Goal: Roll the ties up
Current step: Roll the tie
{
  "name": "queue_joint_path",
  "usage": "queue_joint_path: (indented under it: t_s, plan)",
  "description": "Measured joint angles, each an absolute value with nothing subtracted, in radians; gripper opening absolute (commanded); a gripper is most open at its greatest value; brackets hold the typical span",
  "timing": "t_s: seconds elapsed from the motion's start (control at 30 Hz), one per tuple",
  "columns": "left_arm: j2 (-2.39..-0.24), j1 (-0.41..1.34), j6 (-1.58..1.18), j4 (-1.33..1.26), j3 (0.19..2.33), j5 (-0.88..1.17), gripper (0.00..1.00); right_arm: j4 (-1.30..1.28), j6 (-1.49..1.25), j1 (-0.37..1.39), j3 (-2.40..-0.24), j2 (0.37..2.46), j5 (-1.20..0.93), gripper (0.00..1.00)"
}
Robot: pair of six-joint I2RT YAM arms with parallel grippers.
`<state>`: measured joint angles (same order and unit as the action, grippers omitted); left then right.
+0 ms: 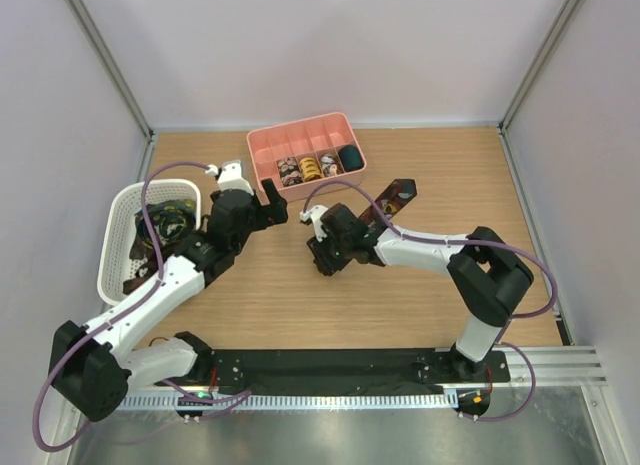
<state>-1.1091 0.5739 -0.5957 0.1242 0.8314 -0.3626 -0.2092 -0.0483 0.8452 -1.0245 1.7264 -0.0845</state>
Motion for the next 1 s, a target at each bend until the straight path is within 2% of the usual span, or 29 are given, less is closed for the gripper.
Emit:
queue_joint_path:
  t_s: [0.4,0.67,1.0]
  plan:
    - [-1.068,0.597,-0.429,-0.168,0.517,-0.136,1.00,-0.163,-0.100,0.692,-1.023,1.776,-0.433,0.10]
    - [-1.206,0.665,-0.270,-0.290,0.523,0.017,1.00,-0.145,-0.144,0.624,-1.045,1.837,-0.604,0.09]
    - [-1.400,0.738,-0.056,-0.253,0.630,0.157,1.00,-0.125,-0.192,0.552,-1.057,1.902,-0.772,0.09]
